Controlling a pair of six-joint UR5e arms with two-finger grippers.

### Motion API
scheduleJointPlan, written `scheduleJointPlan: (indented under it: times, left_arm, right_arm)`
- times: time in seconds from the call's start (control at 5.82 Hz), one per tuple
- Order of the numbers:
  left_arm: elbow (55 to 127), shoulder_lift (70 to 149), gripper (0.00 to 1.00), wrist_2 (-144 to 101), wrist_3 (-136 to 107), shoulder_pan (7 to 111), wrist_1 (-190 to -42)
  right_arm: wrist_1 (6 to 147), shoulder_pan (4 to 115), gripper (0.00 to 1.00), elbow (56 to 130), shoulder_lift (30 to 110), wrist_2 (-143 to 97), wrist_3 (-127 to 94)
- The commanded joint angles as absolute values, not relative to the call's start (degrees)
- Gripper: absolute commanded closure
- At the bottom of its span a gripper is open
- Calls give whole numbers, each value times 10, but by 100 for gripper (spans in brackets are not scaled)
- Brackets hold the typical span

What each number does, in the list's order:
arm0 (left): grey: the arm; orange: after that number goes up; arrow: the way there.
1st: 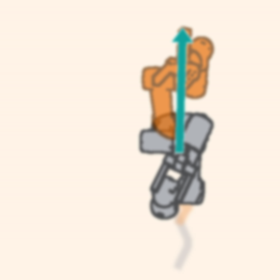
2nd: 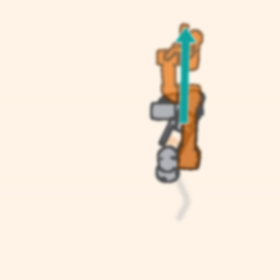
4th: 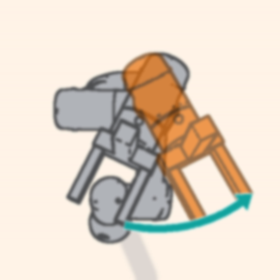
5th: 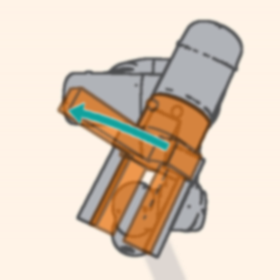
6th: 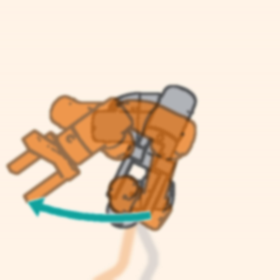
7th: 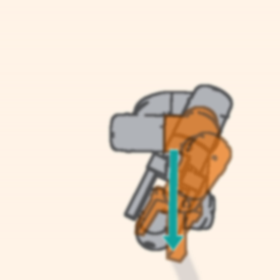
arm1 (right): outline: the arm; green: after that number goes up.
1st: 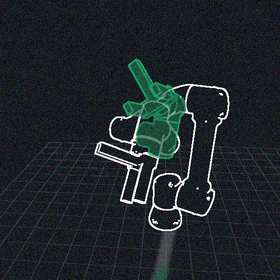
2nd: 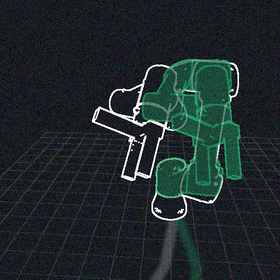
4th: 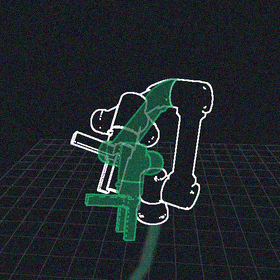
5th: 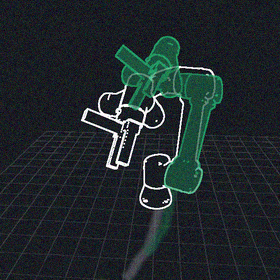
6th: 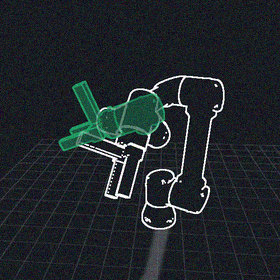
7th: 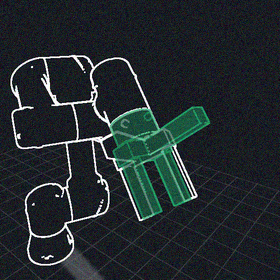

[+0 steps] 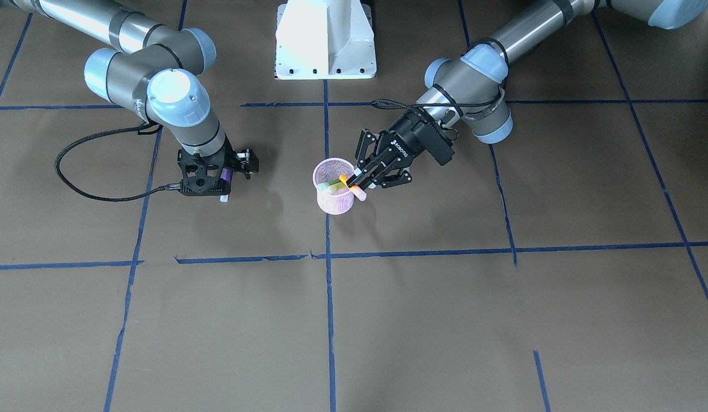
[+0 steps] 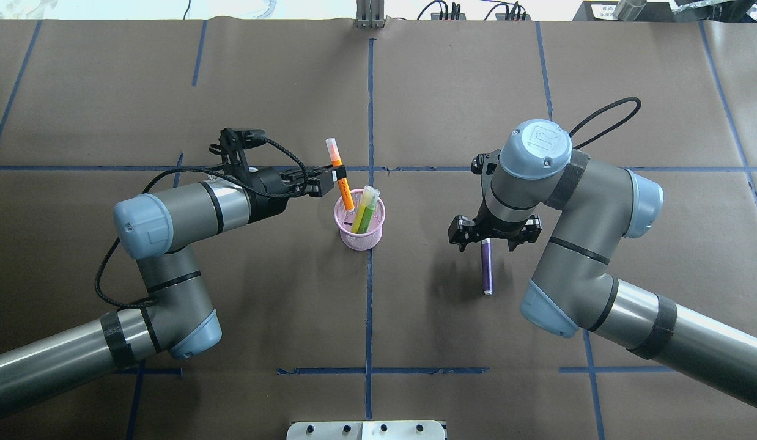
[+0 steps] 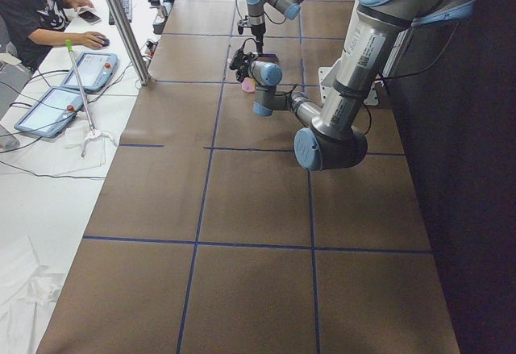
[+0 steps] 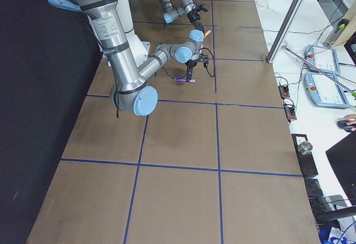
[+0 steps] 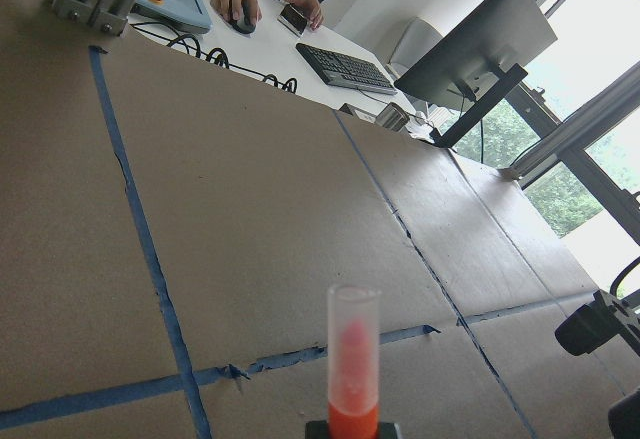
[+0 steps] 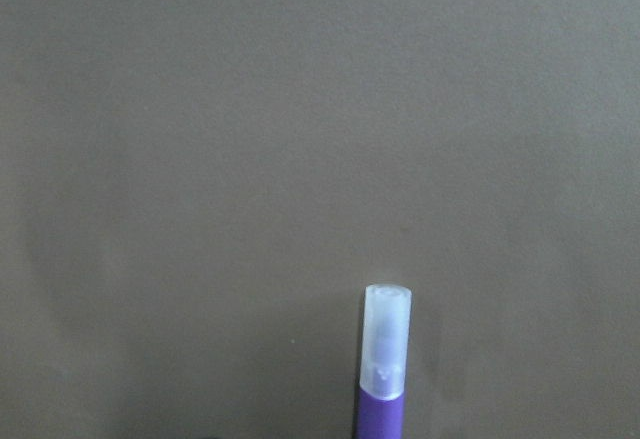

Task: Collect pens into pen holder
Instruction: 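Lower the orange marker into the lilac cup and open the left gripper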

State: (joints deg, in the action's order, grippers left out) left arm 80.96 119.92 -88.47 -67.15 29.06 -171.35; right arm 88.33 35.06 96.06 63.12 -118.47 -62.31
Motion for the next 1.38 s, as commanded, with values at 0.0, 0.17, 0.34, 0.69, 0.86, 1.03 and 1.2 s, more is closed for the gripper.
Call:
scheduleJointPlan:
  times: [0.0,0.17,0.34,0.69,0.86,1.03,1.2]
  left_arm:
    - [811,1202,1,-885,-672,287,-1707]
    - [815,1202,0,-887,-671,287,-1705]
    - [816,1202,0,-887,-671,287,-1705]
    - [835,1200,0,-892,-672,287,-1690]
    - [878,1201,0,-893,-672,289,-1618]
    - [931,1202,0,-894,-672,300,-1541]
    - [964,1204,0,-906,-673,326,-1475]
  right_arm:
    - [883,353,0,961,630,-1186,-623]
    - [884,353,0,961,629,-1186,-623]
    - [884,353,0,961,629,-1187,-623]
    - [883,354,0,961,628,-1196,-624]
    - [883,353,0,958,628,-1196,-624]
    - [883,354,0,955,631,-1196,-624]
    - [883,354,0,954,634,-1196,-624]
